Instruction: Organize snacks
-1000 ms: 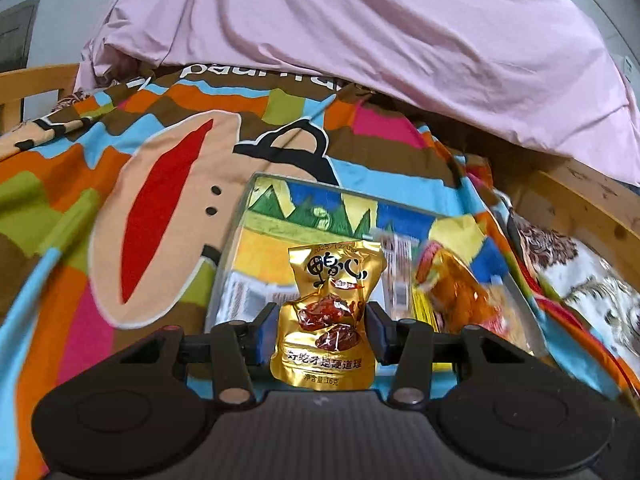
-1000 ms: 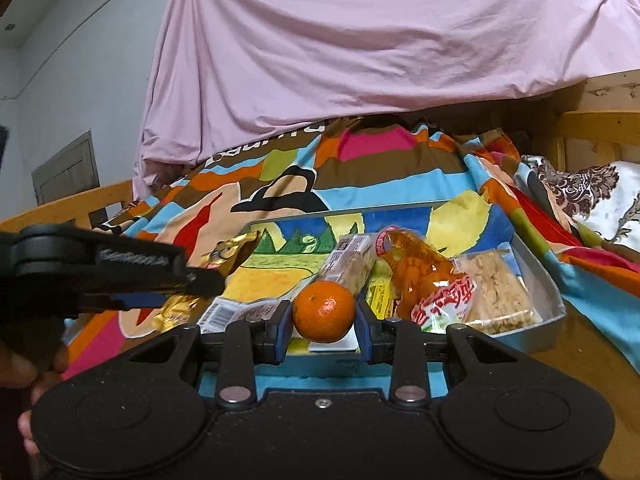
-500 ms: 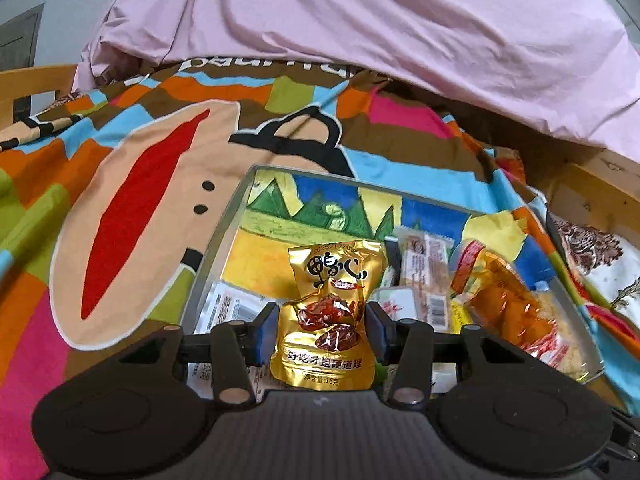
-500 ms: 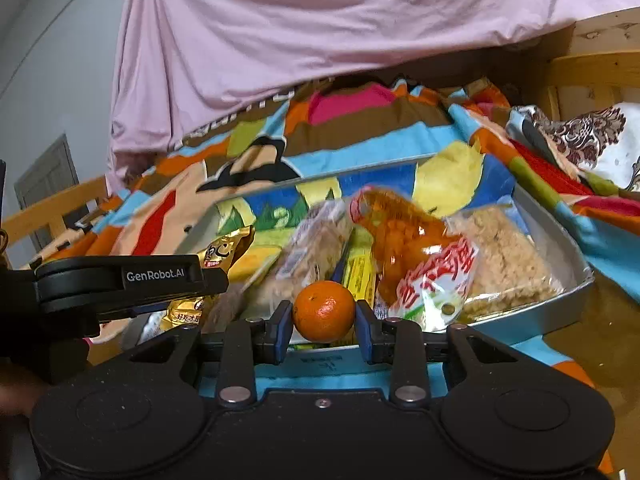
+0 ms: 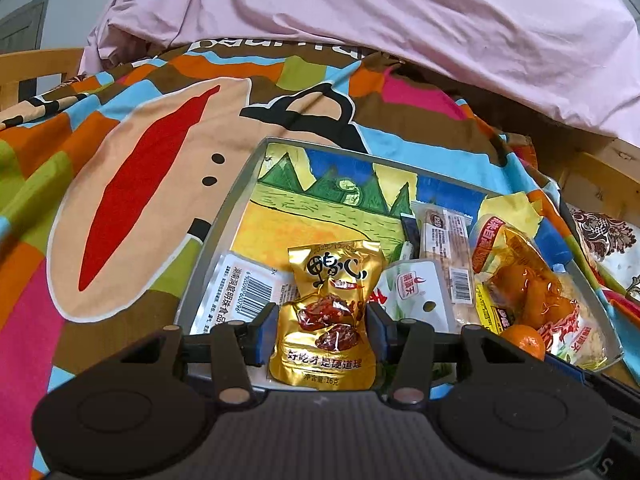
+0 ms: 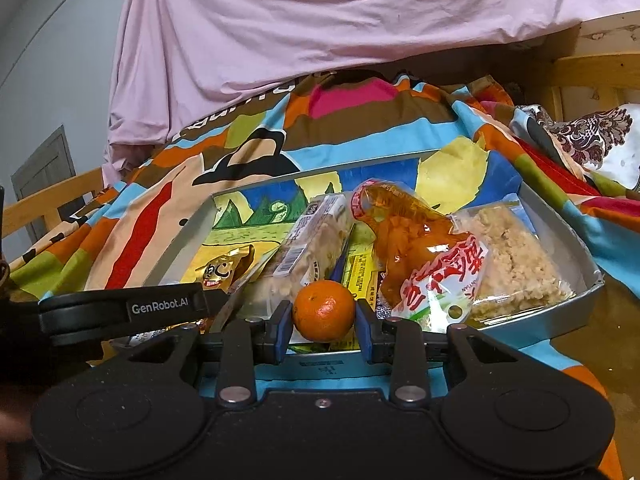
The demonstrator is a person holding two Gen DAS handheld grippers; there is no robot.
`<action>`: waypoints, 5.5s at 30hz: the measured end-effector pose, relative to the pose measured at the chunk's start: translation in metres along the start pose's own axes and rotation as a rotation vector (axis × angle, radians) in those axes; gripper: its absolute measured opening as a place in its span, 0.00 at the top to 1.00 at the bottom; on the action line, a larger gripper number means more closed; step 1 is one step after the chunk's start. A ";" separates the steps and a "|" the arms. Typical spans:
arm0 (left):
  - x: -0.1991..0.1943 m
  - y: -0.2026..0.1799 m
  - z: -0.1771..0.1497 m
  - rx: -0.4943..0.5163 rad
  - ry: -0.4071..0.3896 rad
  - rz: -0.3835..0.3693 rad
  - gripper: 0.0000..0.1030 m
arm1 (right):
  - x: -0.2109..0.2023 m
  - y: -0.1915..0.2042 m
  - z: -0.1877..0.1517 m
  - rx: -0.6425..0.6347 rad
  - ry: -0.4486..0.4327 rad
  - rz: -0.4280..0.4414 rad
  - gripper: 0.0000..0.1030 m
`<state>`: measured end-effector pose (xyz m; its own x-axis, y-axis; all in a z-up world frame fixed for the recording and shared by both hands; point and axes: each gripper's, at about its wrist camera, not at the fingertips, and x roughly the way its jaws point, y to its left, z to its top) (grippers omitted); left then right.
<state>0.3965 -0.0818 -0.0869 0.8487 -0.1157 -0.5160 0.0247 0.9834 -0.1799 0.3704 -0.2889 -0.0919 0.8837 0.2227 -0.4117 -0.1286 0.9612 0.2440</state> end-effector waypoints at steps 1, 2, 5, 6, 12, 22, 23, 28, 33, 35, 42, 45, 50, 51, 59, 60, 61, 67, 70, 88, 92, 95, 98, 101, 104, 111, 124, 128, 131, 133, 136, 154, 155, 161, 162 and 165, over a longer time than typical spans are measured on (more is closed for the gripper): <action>0.000 0.000 0.000 0.000 0.000 0.001 0.50 | 0.001 0.000 0.000 0.000 0.000 -0.001 0.65; 0.000 0.000 -0.001 -0.001 0.000 0.001 0.50 | 0.001 0.000 0.000 -0.001 0.000 -0.001 0.65; 0.001 0.001 -0.001 -0.004 0.001 -0.001 0.50 | 0.003 0.000 0.000 0.001 0.000 -0.002 0.66; 0.001 0.002 -0.001 -0.004 0.002 -0.002 0.50 | 0.003 0.000 0.000 0.001 0.000 -0.002 0.66; 0.001 0.002 0.000 -0.010 0.010 -0.005 0.45 | 0.003 0.000 0.000 -0.001 0.000 0.000 0.64; -0.001 0.007 0.001 -0.041 0.020 -0.021 0.36 | 0.004 0.002 -0.001 -0.010 -0.004 0.003 0.56; -0.001 0.007 0.001 -0.042 0.019 -0.020 0.34 | 0.003 0.002 -0.001 -0.013 -0.005 0.004 0.55; -0.004 0.009 0.001 -0.057 0.008 -0.021 0.25 | -0.001 0.001 -0.001 -0.007 -0.022 0.002 0.41; -0.012 0.015 0.003 -0.087 -0.012 -0.020 0.21 | -0.011 -0.001 0.001 0.010 -0.060 -0.005 0.35; -0.017 0.017 0.005 -0.094 -0.022 -0.017 0.15 | -0.015 -0.001 0.002 0.005 -0.072 -0.009 0.33; -0.038 0.020 0.012 -0.101 -0.051 0.010 0.01 | -0.036 0.000 0.008 0.003 -0.114 -0.027 0.18; -0.049 0.022 0.014 -0.091 -0.050 0.013 0.01 | -0.049 0.001 0.013 0.003 -0.138 -0.034 0.13; -0.068 0.026 0.017 -0.093 -0.067 0.038 0.01 | -0.070 0.004 0.021 -0.005 -0.173 -0.044 0.06; -0.073 0.027 0.018 -0.093 -0.074 0.041 0.01 | -0.074 0.005 0.022 -0.008 -0.179 -0.046 0.05; -0.115 0.027 0.021 -0.068 -0.128 0.047 0.01 | -0.113 0.013 0.030 -0.040 -0.228 -0.055 0.01; -0.121 0.026 0.020 -0.062 -0.135 0.046 0.01 | -0.119 0.014 0.031 -0.039 -0.233 -0.056 0.01; -0.127 0.026 0.019 -0.055 -0.144 0.046 0.01 | -0.124 0.014 0.031 -0.037 -0.237 -0.058 0.01; -0.158 0.021 0.013 -0.007 -0.172 0.049 0.01 | -0.152 0.017 0.032 -0.036 -0.251 -0.067 0.01; -0.174 0.019 0.008 0.014 -0.183 0.047 0.00 | -0.166 0.018 0.030 -0.036 -0.255 -0.071 0.01; -0.253 0.023 -0.031 0.055 -0.274 0.072 0.00 | -0.243 0.034 -0.003 -0.084 -0.278 -0.124 0.01; -0.265 0.024 -0.042 0.066 -0.288 0.060 0.00 | -0.254 0.037 -0.009 -0.084 -0.295 -0.140 0.01; -0.271 0.027 -0.047 0.063 -0.289 0.062 0.00 | -0.261 0.039 -0.013 -0.088 -0.299 -0.150 0.01; -0.277 0.032 -0.053 0.062 -0.292 0.068 0.00 | -0.264 0.043 -0.018 -0.098 -0.285 -0.156 0.01; -0.280 0.037 -0.059 0.074 -0.292 0.078 0.00 | -0.269 0.048 -0.023 -0.109 -0.269 -0.156 0.01; -0.280 0.040 -0.064 0.093 -0.276 0.073 0.00 | -0.271 0.054 -0.029 -0.129 -0.249 -0.152 0.01; -0.274 0.048 -0.073 0.096 -0.249 0.053 0.00 | -0.268 0.061 -0.041 -0.140 -0.199 -0.158 0.01; -0.255 0.054 -0.076 0.101 -0.167 0.076 0.00 | -0.239 0.055 -0.054 -0.120 -0.097 -0.177 0.01; -0.251 0.053 -0.076 0.106 -0.144 0.077 0.00 | -0.233 0.053 -0.054 -0.103 -0.073 -0.182 0.01; -0.248 0.051 -0.076 0.114 -0.123 0.078 0.00 | -0.229 0.051 -0.055 -0.092 -0.056 -0.184 0.01; -0.245 0.050 -0.076 0.120 -0.108 0.080 0.00 | -0.226 0.050 -0.056 -0.088 -0.045 -0.182 0.01; -0.242 0.048 -0.076 0.115 -0.094 0.083 0.00 | -0.223 0.049 -0.055 -0.085 -0.039 -0.181 0.01; -0.226 0.044 -0.088 0.097 -0.159 0.069 0.00 | -0.201 0.046 -0.057 -0.106 -0.018 -0.205 0.01; -0.226 0.046 -0.088 0.086 -0.160 0.071 0.00 | -0.202 0.047 -0.057 -0.108 -0.021 -0.203 0.01; -0.227 0.053 -0.088 0.031 -0.164 0.071 0.00 | -0.205 0.051 -0.058 -0.117 -0.038 -0.196 0.01; -0.227 0.053 -0.088 0.033 -0.167 0.070 0.00 | -0.206 0.052 -0.058 -0.122 -0.039 -0.196 0.01; -0.229 0.051 -0.089 0.045 -0.171 0.068 0.00 | -0.207 0.053 -0.058 -0.132 -0.046 -0.198 0.01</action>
<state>0.1563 -0.0177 -0.0529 0.9267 -0.0267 -0.3748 -0.0159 0.9938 -0.1100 0.1549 -0.2744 -0.0449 0.9167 0.0236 -0.3990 -0.0064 0.9990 0.0444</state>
